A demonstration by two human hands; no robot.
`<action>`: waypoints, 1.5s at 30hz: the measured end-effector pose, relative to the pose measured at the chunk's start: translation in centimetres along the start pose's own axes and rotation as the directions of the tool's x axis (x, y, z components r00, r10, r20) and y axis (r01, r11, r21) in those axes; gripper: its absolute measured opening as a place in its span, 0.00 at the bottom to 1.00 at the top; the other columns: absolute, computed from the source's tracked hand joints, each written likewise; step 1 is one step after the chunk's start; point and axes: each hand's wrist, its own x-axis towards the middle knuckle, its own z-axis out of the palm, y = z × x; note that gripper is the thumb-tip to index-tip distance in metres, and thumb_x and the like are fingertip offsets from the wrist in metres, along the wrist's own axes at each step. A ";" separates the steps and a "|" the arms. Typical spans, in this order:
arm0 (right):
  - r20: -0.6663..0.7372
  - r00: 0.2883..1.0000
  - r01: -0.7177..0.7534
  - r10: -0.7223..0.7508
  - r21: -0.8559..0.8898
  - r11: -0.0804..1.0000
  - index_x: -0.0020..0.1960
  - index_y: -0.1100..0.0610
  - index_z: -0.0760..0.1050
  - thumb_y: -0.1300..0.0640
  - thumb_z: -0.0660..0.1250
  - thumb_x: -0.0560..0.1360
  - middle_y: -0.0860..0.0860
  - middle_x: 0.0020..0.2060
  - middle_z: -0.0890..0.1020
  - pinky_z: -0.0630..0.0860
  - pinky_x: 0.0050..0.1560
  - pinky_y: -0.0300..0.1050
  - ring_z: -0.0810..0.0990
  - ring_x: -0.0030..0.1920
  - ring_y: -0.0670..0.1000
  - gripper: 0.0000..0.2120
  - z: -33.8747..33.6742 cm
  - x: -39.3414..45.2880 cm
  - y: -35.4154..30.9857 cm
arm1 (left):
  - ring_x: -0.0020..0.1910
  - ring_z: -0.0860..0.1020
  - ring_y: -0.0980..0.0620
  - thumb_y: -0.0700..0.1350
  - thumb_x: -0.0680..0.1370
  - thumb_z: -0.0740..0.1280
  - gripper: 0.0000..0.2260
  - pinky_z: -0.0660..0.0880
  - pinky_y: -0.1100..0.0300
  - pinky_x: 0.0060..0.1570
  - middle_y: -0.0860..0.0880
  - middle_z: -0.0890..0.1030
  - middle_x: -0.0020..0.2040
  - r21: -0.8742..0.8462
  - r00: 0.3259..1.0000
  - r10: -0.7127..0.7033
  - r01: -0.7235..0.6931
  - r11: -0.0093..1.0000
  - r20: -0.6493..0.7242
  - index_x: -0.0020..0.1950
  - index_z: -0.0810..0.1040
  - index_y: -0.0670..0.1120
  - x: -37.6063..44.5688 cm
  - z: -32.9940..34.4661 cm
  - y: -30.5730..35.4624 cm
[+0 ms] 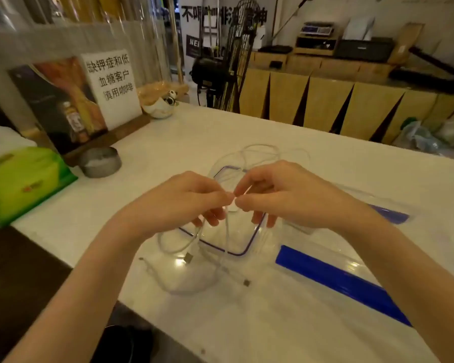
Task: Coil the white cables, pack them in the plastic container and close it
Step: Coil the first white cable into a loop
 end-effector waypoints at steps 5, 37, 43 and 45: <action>0.016 1.000 -0.010 0.010 -0.012 1.000 0.53 0.55 0.76 0.54 0.64 0.74 0.51 0.39 0.84 0.82 0.41 0.43 0.83 0.36 0.46 0.09 3.6 -0.1 0.1 | 0.33 0.79 0.58 0.48 0.74 0.64 0.08 0.75 0.62 0.37 0.50 0.83 0.34 -0.068 1.000 -0.003 0.005 0.998 0.026 0.41 0.82 0.48 -2.0 2.7 -2.9; -0.604 0.797 0.307 0.004 0.411 0.858 0.46 0.57 0.80 0.63 0.66 0.72 0.53 0.34 0.83 0.79 0.32 0.35 0.79 0.27 0.45 0.05 -3.4 -0.1 -0.6 | 0.34 0.80 0.53 0.44 0.77 0.61 0.10 0.76 0.63 0.40 0.49 0.83 0.32 -0.405 0.927 0.354 -0.278 0.871 0.126 0.39 0.73 0.40 -0.4 1.1 1.3; -0.645 0.760 0.361 0.079 0.521 0.774 0.46 0.58 0.80 0.67 0.57 0.75 0.51 0.34 0.83 0.80 0.34 0.38 0.81 0.34 0.48 0.14 -4.8 -0.3 0.5 | 0.29 0.81 0.50 0.47 0.76 0.58 0.12 0.78 0.63 0.32 0.47 0.84 0.30 -0.607 0.857 0.475 -0.272 0.747 0.201 0.35 0.73 0.47 0.9 0.5 4.5; -0.635 0.769 0.329 0.069 0.486 0.810 0.50 0.58 0.79 0.68 0.55 0.74 0.51 0.37 0.84 0.79 0.37 0.39 0.82 0.39 0.49 0.15 -5.0 -0.3 0.7 | 0.26 0.80 0.52 0.49 0.75 0.57 0.11 0.76 0.64 0.26 0.46 0.84 0.30 -0.684 0.829 0.527 -0.276 0.675 0.186 0.37 0.76 0.49 1.2 0.4 5.7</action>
